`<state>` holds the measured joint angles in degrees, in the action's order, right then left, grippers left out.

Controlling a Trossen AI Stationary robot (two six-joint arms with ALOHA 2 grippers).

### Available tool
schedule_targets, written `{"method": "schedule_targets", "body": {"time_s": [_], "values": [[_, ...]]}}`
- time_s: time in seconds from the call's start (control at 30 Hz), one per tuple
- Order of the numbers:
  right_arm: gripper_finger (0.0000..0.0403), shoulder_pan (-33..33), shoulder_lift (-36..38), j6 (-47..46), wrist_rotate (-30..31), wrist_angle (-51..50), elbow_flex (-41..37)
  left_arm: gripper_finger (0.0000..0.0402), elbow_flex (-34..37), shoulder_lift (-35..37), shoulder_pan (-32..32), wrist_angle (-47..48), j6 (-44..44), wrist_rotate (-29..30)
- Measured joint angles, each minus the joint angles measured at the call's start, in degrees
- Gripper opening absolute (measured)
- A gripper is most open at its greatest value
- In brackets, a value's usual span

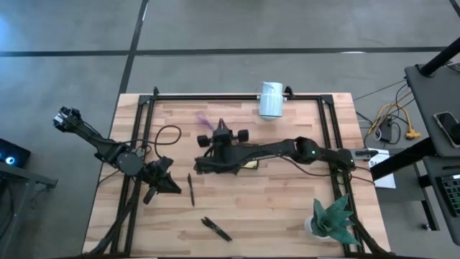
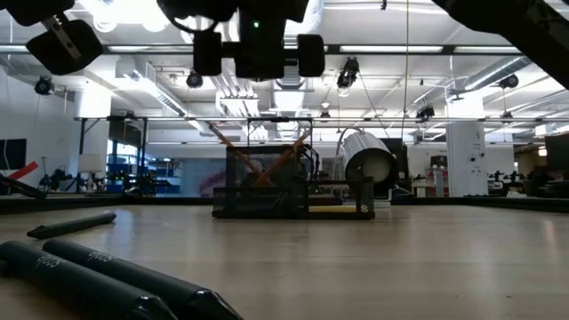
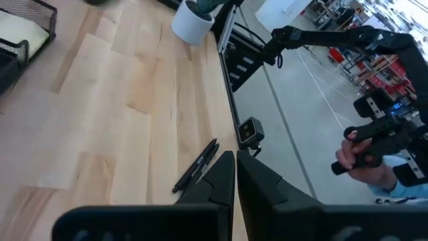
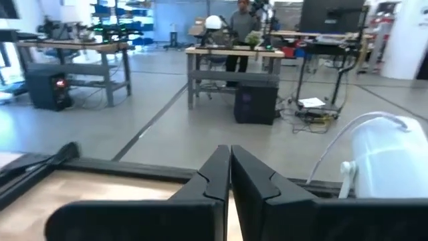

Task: Pick and place office supplies into organizer
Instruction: Put the purple scissors into the black desk organizer

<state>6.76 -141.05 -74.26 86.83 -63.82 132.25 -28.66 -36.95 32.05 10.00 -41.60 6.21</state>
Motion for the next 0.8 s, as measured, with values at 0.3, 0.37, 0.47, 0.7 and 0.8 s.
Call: {"method": "schedule_targets", "body": {"time_s": [0.3, 0.37, 0.47, 0.7, 0.8], "values": [[0.0007, 4.0, 2.9, 10.9, 0.8, 0.5, 2.6, 0.0, -0.1, 0.0, 0.0, 0.0, 0.4, 1.2], [0.0008, 4.3, 6.3, 11.6, -3.3, -0.5, 2.6, 0.0, -0.5, 0.0, -0.1, 0.0, 0.4, 3.0], [0.0012, 2.6, 12.0, 11.0, -14.5, -3.7, 2.7, 0.0, -1.1, 0.8, -0.2, 0.0, 1.0, 6.3], [0.0079, 3.9, 22.7, 14.8, -26.9, -15.2, 2.6, 0.0047, -6.8, 0.3, -8.1, 17.7, 22.1, 17.9], [0.0126, 5.1, 25.6, 16.2, -32.7, -20.9, 2.6, 0.0097, -10.3, -3.6, -17.2, 27.8, 30.5, 22.4]]}}
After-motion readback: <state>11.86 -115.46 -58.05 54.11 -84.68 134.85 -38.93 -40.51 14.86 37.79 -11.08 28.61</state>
